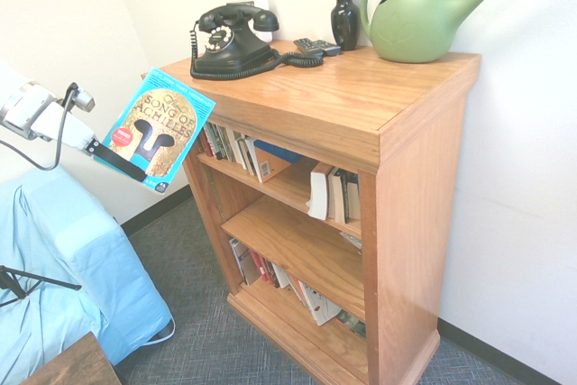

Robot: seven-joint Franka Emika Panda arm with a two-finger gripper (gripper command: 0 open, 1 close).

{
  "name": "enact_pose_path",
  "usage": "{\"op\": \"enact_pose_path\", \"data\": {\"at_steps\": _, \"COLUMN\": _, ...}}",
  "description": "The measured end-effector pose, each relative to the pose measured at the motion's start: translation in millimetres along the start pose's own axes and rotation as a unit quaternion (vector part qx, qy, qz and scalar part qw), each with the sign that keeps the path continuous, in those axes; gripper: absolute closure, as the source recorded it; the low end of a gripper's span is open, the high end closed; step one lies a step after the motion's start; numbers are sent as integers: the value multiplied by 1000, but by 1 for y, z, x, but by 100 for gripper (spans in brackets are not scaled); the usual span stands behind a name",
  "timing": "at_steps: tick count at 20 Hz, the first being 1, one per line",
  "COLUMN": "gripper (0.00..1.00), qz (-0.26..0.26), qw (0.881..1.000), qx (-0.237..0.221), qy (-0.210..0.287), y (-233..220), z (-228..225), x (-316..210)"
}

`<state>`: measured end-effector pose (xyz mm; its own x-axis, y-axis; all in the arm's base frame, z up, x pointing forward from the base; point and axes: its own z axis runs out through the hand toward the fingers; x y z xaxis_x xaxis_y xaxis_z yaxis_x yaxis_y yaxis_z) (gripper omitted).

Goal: Organize the shelf

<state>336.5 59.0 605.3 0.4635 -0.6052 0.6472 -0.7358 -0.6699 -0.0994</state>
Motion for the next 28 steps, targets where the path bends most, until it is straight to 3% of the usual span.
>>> {"op": "enact_pose_path", "data": {"at_steps": 6, "gripper": 100, "qz": 16, "qw": 999, "qx": 39, "qy": -12, "y": 17, "z": 45, "x": -25}}
{"op": "enact_pose_path", "data": {"at_steps": 13, "gripper": 100, "qz": 7, "qw": 998, "qx": 65, "qy": -20, "y": -6, "z": 119, "x": -60}}
{"op": "enact_pose_path", "data": {"at_steps": 21, "gripper": 100, "qz": 15, "qw": 996, "qx": 89, "qy": -20, "y": -23, "z": 186, "x": -58}}
{"op": "enact_pose_path", "data": {"at_steps": 28, "gripper": 100, "qz": 11, "qw": 994, "qx": 104, "qy": -26, "y": -53, "z": 220, "x": -51}}
